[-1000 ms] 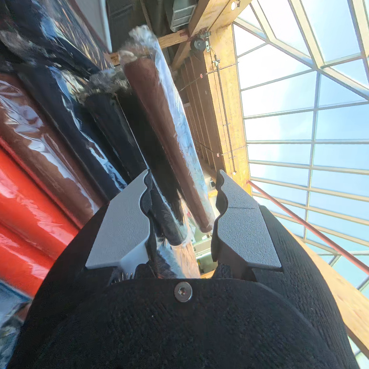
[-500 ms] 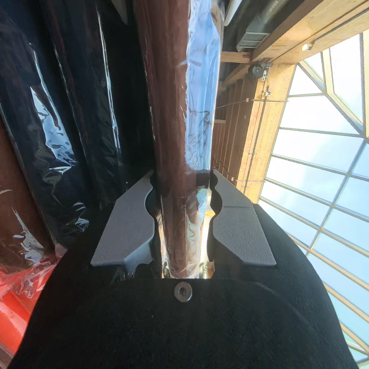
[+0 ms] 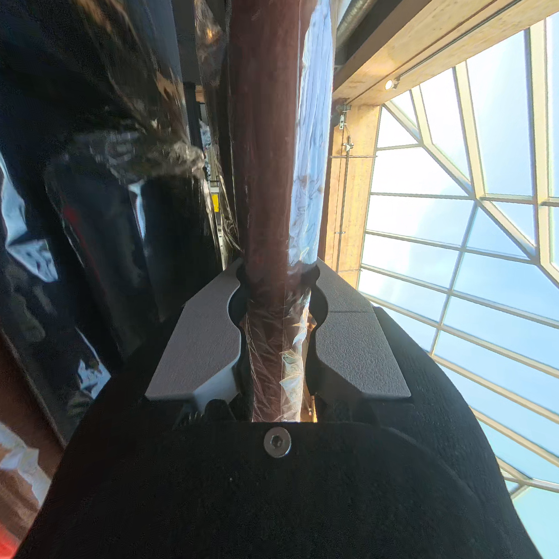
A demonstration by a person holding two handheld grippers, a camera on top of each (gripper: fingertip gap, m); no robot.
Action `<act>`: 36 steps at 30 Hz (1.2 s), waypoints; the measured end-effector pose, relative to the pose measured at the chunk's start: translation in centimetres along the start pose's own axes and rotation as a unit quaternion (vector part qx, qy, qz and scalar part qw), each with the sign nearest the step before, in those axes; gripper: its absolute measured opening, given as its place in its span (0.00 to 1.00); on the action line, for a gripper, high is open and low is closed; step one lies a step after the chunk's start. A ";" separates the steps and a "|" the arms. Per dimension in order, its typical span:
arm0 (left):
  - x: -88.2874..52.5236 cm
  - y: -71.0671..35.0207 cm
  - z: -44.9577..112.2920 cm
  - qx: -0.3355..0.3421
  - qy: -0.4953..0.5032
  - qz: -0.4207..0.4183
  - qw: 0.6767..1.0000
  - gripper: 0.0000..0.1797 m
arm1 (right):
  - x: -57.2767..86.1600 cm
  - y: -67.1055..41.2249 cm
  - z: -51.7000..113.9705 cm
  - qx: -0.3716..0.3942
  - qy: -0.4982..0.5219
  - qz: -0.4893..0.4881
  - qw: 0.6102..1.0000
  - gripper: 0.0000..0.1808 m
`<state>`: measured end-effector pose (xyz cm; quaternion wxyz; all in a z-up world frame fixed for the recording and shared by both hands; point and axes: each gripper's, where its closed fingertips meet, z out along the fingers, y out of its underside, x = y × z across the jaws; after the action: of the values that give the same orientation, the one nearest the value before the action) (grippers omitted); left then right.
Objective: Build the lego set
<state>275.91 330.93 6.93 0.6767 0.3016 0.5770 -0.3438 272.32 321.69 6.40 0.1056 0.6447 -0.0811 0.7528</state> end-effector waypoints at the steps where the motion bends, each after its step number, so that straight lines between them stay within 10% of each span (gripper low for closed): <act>1: -0.3 1.2 -0.9 -0.005 -0.007 0.010 1.000 0.21 | 0.2 -1.5 0.2 0.006 0.009 0.002 1.000 0.20; 20: -3.4 27.0 -28.4 -0.085 -0.082 0.131 0.984 0.22 | 0.3 -39.3 -2.5 0.115 0.103 0.074 0.985 0.21; 36: 13.9 34.0 -36.6 -0.031 0.043 0.070 0.996 0.23 | -17.0 -49.7 -5.7 0.088 -0.063 0.039 0.993 0.22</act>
<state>283.91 378.49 -11.95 0.6826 0.3351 0.5934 -0.2641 282.50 370.12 -11.96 0.0141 0.6937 -0.0461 0.7187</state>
